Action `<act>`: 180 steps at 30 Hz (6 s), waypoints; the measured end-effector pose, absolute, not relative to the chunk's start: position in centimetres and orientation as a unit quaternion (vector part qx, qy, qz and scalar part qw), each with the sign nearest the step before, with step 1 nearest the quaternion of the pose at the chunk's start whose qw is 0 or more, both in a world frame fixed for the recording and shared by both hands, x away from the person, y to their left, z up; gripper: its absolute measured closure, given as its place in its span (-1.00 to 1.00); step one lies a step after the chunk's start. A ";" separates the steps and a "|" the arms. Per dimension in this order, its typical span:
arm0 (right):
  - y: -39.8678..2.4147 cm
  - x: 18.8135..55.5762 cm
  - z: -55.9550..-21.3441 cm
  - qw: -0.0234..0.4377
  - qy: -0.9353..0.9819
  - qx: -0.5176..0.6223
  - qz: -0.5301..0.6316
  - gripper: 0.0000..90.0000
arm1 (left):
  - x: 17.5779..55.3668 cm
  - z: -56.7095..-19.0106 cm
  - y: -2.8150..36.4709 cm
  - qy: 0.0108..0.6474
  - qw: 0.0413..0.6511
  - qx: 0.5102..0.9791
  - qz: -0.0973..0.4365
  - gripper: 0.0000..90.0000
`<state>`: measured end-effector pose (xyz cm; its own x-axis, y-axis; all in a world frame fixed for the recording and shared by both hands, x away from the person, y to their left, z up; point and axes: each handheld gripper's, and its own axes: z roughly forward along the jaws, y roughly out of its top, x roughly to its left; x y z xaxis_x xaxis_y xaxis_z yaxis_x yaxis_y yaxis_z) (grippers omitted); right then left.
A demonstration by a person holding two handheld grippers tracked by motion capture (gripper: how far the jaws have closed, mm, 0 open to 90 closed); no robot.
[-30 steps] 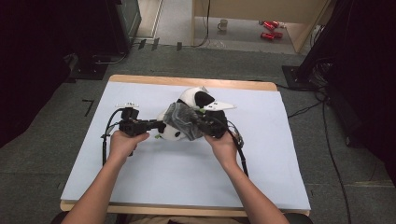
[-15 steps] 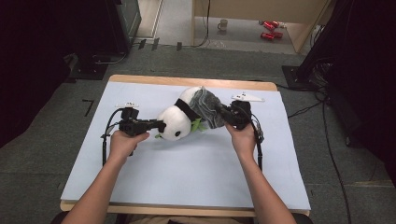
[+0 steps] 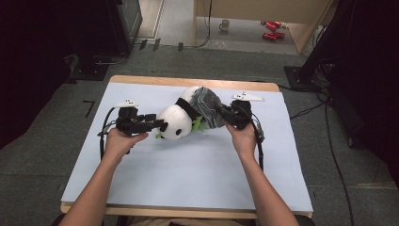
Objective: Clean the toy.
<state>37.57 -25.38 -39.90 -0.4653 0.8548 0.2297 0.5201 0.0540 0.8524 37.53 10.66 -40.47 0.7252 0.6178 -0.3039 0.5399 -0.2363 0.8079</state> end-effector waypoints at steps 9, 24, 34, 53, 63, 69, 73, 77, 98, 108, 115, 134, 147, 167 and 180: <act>-25.1 37.6 -40.1 0.169 0.713 0.484 0.479 0.83 | 38.9 -40.6 7.2 0.327 0.448 0.828 0.083 -0.44; -23.1 35.7 -38.0 0.160 0.719 0.443 0.512 0.82 | 39.4 -40.9 8.2 0.414 0.486 0.768 0.056 0.58; -17.4 32.0 -35.5 0.123 0.754 0.362 0.534 0.82 | 38.0 -40.6 8.6 0.492 0.535 0.687 -0.016 0.57; -12.3 30.8 -41.9 0.144 0.810 0.318 0.471 0.85 | 37.0 -41.4 7.6 0.517 0.532 0.669 -0.044 0.59; -11.4 30.7 -44.4 0.135 0.837 0.316 0.426 0.86 | 37.1 -41.0 8.5 0.523 0.557 0.643 -0.050 0.59; -11.5 31.1 -45.2 0.129 0.844 0.320 0.411 0.86 | 37.1 -40.7 8.8 0.519 0.562 0.642 -0.049 0.58; -11.9 31.6 -45.7 0.124 0.847 0.331 0.396 0.85 | 37.2 -40.4 9.3 0.520 0.572 0.632 -0.047 0.58; -12.6 32.1 -46.0 0.120 0.847 0.347 0.385 0.85 | 37.4 -40.3 10.1 0.522 0.582 0.622 -0.045 0.58; -15.8 30.8 -40.1 0.166 0.778 0.329 0.509 0.88 | 37.7 -40.9 10.4 0.534 0.562 0.632 -0.005 0.58; -13.5 30.2 -40.1 0.162 0.789 0.314 0.502 0.89 | 36.9 -41.1 8.1 0.519 0.564 0.642 -0.022 0.58; -12.0 29.8 -40.4 0.175 0.801 0.305 0.485 0.90 | 36.2 -40.9 6.7 0.509 0.569 0.644 -0.045 0.58; -11.9 30.4 -44.0 0.181 0.820 0.304 0.450 0.91 | 36.4 -41.2 6.6 0.512 0.553 0.656 -0.044 0.58; -12.9 31.4 -45.2 0.149 0.833 0.337 0.412 0.90 | 36.8 -40.2 8.6 0.517 0.575 0.633 -0.036 0.58; -18.1 33.3 -43.3 0.113 0.809 0.403 0.414 0.90 | 37.6 -40.4 10.6 0.525 0.573 0.629 -0.030 0.60; -24.0 34.9 -39.7 0.130 0.760 0.448 0.452 0.90 | 37.6 -40.4 10.7 0.518 0.580 0.626 -0.043 0.60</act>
